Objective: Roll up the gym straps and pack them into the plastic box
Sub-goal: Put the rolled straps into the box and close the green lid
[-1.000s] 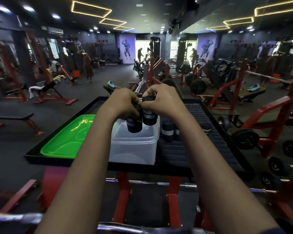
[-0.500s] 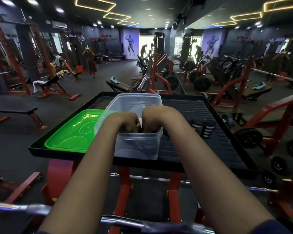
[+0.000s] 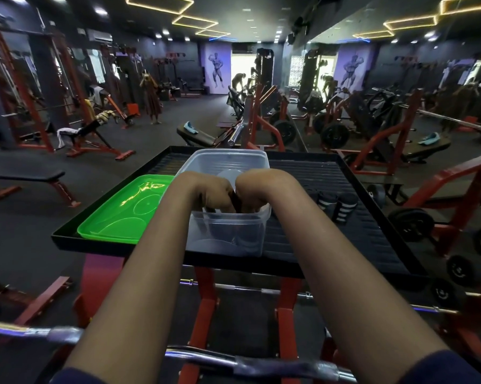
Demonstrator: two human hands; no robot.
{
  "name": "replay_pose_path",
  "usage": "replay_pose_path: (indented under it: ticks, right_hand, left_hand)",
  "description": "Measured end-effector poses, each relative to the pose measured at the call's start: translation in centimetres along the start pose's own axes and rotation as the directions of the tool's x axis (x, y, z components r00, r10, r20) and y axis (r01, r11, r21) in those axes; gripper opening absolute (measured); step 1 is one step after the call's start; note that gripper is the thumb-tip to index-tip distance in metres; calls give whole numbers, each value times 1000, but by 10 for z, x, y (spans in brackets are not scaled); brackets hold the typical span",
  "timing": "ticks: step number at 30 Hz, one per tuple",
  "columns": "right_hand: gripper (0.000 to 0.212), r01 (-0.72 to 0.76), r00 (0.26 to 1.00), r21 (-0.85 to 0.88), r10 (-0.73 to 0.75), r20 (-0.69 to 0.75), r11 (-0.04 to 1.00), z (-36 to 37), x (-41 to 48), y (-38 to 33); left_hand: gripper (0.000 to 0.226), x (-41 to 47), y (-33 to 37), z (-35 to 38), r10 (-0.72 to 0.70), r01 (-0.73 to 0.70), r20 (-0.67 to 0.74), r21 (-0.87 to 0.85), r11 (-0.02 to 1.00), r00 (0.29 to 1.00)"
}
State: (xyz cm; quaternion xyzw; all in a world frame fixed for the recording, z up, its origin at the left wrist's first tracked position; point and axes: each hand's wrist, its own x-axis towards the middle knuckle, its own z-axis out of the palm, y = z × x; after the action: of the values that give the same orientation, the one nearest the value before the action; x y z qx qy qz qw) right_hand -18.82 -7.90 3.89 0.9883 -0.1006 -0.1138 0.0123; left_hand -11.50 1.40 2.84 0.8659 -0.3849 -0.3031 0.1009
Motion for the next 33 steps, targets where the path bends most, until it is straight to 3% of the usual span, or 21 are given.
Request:
replay_pose_path:
  ticks: [2, 6, 8, 10, 12, 13, 15, 18, 23, 33]
  right_hand:
    - [6, 6, 999, 33, -4, -51, 999, 1, 1, 5]
    - [27, -6, 949, 117, 42, -312, 993, 3, 1, 24]
    - [23, -12, 885, 202, 105, -455, 979, 4, -2, 36]
    - [15, -51, 804, 319, 229, -549, 946, 5, -7, 48]
    - [18, -135, 727, 398, 364, -582, 907, 7, -10, 59]
    - [22, -191, 708, 408, 413, -573, 893, 9, -11, 65]
    - [25, -292, 701, 402, 480, -528, 868, 18, -10, 78]
    - [28, -369, 763, 334, 488, -425, 868, 35, -2, 94]
    - [50, -453, 843, 225, 496, -206, 863, 57, 5, 102]
    - [42, -434, 849, 114, 448, -281, 894, 60, 4, 102]
  left_hand:
    - [22, 0, 6, -2, 12, -12, -36, -8, 1000, 999]
    - [34, 4, 20, -5, 96, -122, -308, -66, 990, 946]
    - [30, 8, 34, -4, 177, -219, -526, -17, 976, 832]
    - [26, 17, 51, -1, 252, -254, -698, 102, 962, 671]
    - [28, 32, 66, 3, 319, -289, -752, 177, 941, 577]
    - [28, 41, 73, 5, 352, -297, -743, 213, 931, 569]
    - [27, 56, 87, 9, 406, -287, -670, 287, 914, 622]
    - [23, 74, 102, 13, 433, -230, -507, 414, 881, 746]
    - [29, 98, 105, 20, 301, -120, -261, 540, 833, 917]
    - [25, 102, 100, 26, 309, -58, -322, 601, 797, 895]
